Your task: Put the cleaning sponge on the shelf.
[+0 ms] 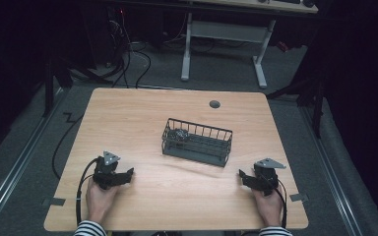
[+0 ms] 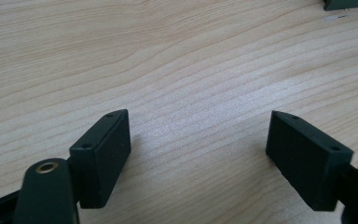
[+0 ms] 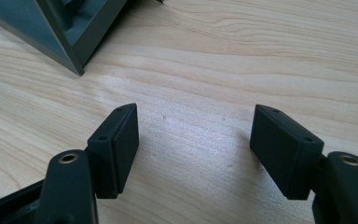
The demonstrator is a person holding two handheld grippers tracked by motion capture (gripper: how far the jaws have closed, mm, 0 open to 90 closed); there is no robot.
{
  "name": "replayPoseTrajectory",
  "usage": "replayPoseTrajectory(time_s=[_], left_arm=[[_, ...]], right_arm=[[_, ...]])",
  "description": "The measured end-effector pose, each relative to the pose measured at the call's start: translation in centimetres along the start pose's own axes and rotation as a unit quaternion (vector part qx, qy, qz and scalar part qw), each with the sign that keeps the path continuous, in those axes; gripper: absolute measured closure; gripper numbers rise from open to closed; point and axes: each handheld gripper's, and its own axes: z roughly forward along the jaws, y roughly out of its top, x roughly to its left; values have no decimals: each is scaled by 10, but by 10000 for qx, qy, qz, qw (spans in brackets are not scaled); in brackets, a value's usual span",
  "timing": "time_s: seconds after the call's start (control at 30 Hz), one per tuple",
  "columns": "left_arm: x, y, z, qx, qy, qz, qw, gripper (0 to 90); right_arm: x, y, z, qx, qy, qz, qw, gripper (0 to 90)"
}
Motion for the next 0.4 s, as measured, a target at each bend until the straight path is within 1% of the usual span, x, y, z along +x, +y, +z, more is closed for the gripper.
replayPoseTrajectory(time_s=[0.03,0.1,0.2,0.4], left_arm=[[0,-1,0,-33,4,5,10000,212],[-1,-4,0,-173,9,-32,9998,205],[-2,-5,0,-170,65,-48,9998,208],[-2,-5,0,-169,57,-51,9998,206]], right_arm=[[0,0,0,1,1,0,10000,330],[0,0,0,1,1,0,10000,330],[0,0,0,1,1,1,10000,329],[0,0,0,1,1,1,10000,329]])
